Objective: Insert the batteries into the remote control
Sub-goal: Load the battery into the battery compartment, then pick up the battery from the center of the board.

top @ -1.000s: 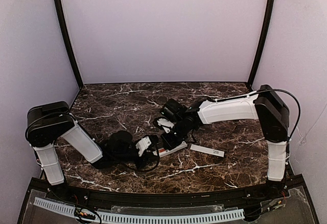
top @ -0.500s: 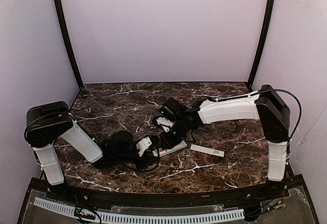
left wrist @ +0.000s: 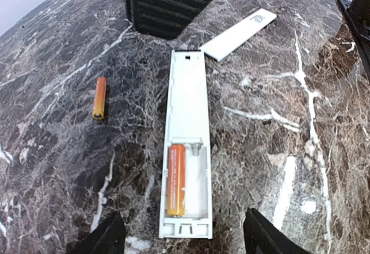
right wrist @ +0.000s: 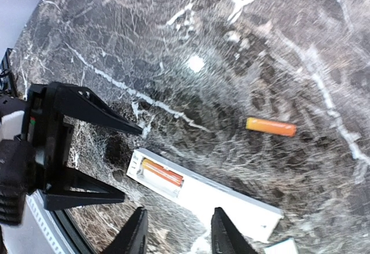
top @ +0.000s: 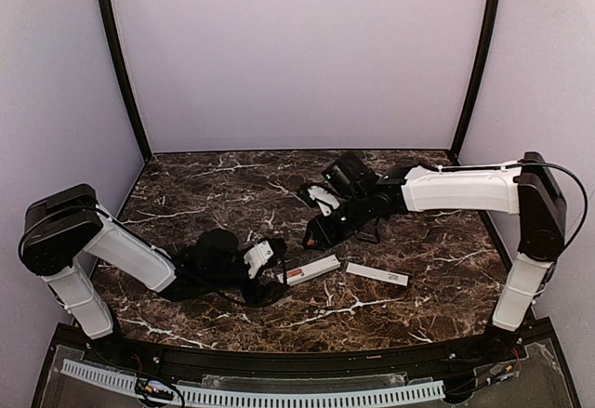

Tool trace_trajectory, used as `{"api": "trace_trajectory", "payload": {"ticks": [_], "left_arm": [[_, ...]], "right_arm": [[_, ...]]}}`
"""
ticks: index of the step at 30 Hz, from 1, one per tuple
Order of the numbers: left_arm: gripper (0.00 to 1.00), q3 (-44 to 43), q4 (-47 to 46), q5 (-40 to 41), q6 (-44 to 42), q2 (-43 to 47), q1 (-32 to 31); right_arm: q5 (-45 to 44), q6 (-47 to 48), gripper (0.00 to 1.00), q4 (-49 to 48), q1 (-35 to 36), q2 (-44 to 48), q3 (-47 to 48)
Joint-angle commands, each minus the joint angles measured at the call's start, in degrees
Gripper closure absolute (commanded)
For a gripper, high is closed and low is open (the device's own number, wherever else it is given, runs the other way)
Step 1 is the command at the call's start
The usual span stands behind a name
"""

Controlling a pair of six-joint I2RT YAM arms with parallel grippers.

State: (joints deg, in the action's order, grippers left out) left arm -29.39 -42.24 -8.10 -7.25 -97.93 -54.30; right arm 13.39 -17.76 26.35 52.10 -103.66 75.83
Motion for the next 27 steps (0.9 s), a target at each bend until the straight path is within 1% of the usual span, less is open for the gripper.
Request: {"api": "trace_trajectory", "payload": {"ticks": [1, 2, 3, 4, 5, 6, 7, 8, 10, 11, 15, 21, 27], "left_arm": [[0.25, -3.85, 10.01, 2.82, -0.78, 6.82, -0.43], [0.25, -6.30, 14.43, 3.61, -0.81, 8.07, -0.44], [0.24, -7.66, 16.60, 5.57, -0.44, 8.44, -0.41], [0.24, -11.23, 21.70, 6.48, -0.24, 8.63, -0.39], [0.24, -13.42, 24.37, 8.35, -0.38, 8.50, -0.37], [0.25, -17.59, 29.84, 9.37, -0.48, 7.57, -0.37], [0.26, -20.03, 32.52, 10.90, -0.55, 6.91, -0.28], [0.26, -24.45, 37.46, 11.34, -0.70, 5.26, -0.23], [0.30, -30.08, 43.45, 11.35, -1.05, 2.41, 0.25], [0.31, -33.69, 45.35, 10.69, -0.98, 1.39, 0.43], [0.38, -43.34, 56.94, 9.63, -0.83, -7.58, 1.40], [0.43, -54.16, 66.43, 8.27, -0.48, -15.85, 2.69], [0.44, -59.26, 69.74, 8.28, -1.11, -20.55, 3.29]], "right_arm": [[1.63, 0.83, 0.61, -5.19, -3.76, 6.52, -4.24], [1.82, 1.27, 0.59, -5.85, -4.59, 7.99, -5.16], [1.98, 1.57, 0.57, -6.54, -5.50, 9.28, -6.10], [1.92, 1.85, 0.55, -7.32, -6.73, 11.17, -7.09], [2.08, 2.04, 0.53, -7.93, -7.73, 12.60, -8.09], [2.60, 2.25, 0.52, -8.74, -8.97, 14.04, -9.30], [3.31, 2.36, 0.51, -9.50, -10.22, 15.58, -10.64], [3.76, 2.38, 0.49, -10.35, -11.29, 17.06, -11.91], [4.56, 2.29, 0.45, -11.70, -13.70, 20.00, -15.13], [5.05, 2.28, 0.45, -12.08, -14.83, 21.32, -16.31], [7.27, 2.36, 0.44, -13.79, -18.87, 25.90, -20.74], [10.04, 1.78, 0.44, -16.10, -22.92, 30.31, -26.18], [13.46, 1.68, 0.46, -18.21, -25.10, 30.36, -28.79]]}}
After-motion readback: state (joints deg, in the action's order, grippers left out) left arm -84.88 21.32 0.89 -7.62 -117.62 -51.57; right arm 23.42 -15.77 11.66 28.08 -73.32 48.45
